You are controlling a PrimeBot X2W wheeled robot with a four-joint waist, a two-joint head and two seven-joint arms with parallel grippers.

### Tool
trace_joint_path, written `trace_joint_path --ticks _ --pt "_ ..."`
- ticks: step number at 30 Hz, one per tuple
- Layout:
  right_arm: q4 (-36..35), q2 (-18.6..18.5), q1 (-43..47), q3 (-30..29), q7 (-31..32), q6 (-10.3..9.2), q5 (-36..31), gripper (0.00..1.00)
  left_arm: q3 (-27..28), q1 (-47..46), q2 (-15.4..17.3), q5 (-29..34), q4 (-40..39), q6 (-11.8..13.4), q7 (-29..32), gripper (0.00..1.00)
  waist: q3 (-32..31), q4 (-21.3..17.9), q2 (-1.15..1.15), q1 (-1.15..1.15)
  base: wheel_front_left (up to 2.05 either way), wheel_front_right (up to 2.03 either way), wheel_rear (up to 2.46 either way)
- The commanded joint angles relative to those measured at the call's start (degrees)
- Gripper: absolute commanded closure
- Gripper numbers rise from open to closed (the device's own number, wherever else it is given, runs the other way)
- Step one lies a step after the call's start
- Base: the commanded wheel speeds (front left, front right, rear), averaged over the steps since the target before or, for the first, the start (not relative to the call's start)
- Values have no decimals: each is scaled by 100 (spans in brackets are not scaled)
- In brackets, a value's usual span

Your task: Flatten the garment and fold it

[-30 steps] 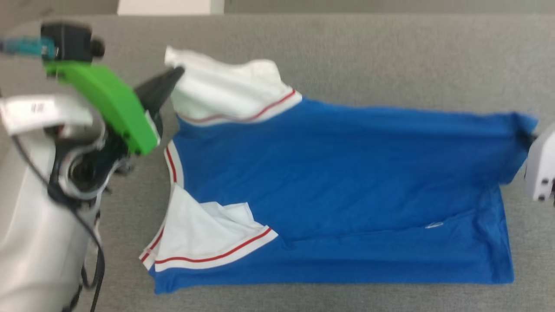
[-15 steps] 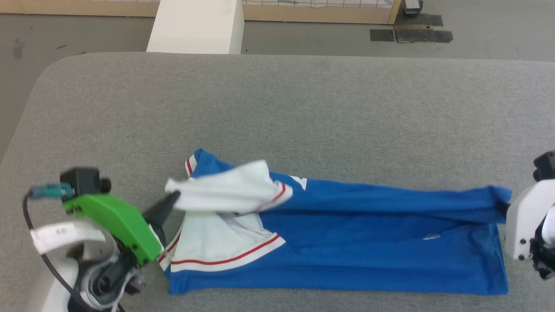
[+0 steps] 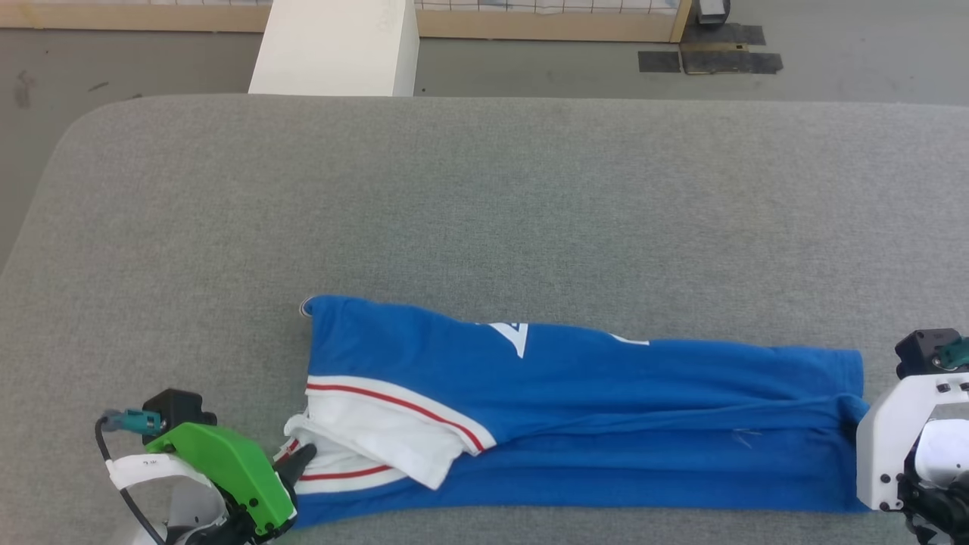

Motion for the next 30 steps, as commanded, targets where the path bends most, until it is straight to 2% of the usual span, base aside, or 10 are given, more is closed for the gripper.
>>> trace_joint_path --ticks 1,2,3,4,9,14,17,22,27,30 --pt "100 51 137 10 -35 -9 -3 100 -25 103 46 70 91 57 21 100 -51 -33 0 1 0 0 0" --pt "121 69 139 18 -79 -9 24 53 -15 108 32 74 124 75 -7 100 -88 -47 0 1 0 0 0" --pt "131 66 138 27 -119 -9 38 0 -15 109 24 76 141 86 -14 69 -116 -54 0 1 0 0 0" --pt "137 70 133 19 -157 -9 64 0 -31 101 48 119 146 99 -22 0 -149 -62 0 1 0 0 0" --pt "-54 53 185 -106 -210 -9 220 0 -51 28 245 302 11 226 30 0 -336 -77 0 1 0 0 0" --pt "-509 -82 351 -341 18 -9 393 0 38 -37 584 475 -430 484 192 0 -511 -102 0 1 0 0 0" --pt "-763 -153 369 -556 135 -9 482 0 257 -109 726 623 -760 613 -29 0 -543 -122 0 1 0 0 0" --pt "-851 -233 229 -619 252 -9 614 0 703 -232 651 1062 -1132 382 -1358 0 -455 -109 0 1 0 0 0" --pt "-684 -384 117 -367 228 -9 808 0 813 -241 409 1864 -1092 -185 -3381 0 -238 -3 0 1 0 0 0" --pt "-527 -453 88 -226 175 -9 928 0 740 -222 270 2255 -858 -338 -4125 0 -115 67 0 1 0 0 0"
